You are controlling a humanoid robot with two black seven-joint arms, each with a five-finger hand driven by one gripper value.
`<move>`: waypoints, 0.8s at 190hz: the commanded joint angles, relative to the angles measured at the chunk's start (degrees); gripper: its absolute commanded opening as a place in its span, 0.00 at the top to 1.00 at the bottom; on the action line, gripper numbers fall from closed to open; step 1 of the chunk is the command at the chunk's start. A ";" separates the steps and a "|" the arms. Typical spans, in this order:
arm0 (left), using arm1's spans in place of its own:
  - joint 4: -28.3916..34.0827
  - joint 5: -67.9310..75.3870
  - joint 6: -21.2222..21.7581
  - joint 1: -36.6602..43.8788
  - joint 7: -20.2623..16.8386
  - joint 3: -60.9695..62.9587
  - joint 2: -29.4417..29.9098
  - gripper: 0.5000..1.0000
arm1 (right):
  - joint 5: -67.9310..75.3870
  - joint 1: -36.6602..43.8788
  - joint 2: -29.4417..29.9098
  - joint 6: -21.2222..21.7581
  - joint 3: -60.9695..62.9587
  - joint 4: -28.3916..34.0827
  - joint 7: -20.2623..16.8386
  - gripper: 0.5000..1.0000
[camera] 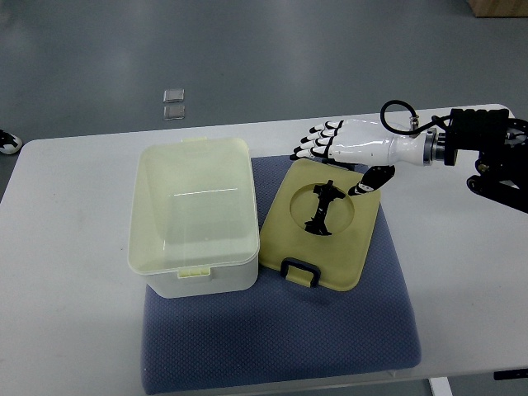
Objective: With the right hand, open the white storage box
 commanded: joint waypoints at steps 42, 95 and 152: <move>0.05 0.00 0.00 0.00 0.00 0.00 0.00 0.00 | 11.62 1.65 -2.48 9.04 8.61 -0.11 -1.34 0.13; 0.05 0.00 0.00 0.00 0.00 0.00 0.00 0.00 | 40.62 -5.29 -0.28 9.49 17.49 -0.46 -10.39 0.13; 0.05 0.00 0.00 0.00 0.00 0.00 0.00 0.00 | 64.80 -14.61 10.71 10.72 26.99 -6.79 -17.69 0.14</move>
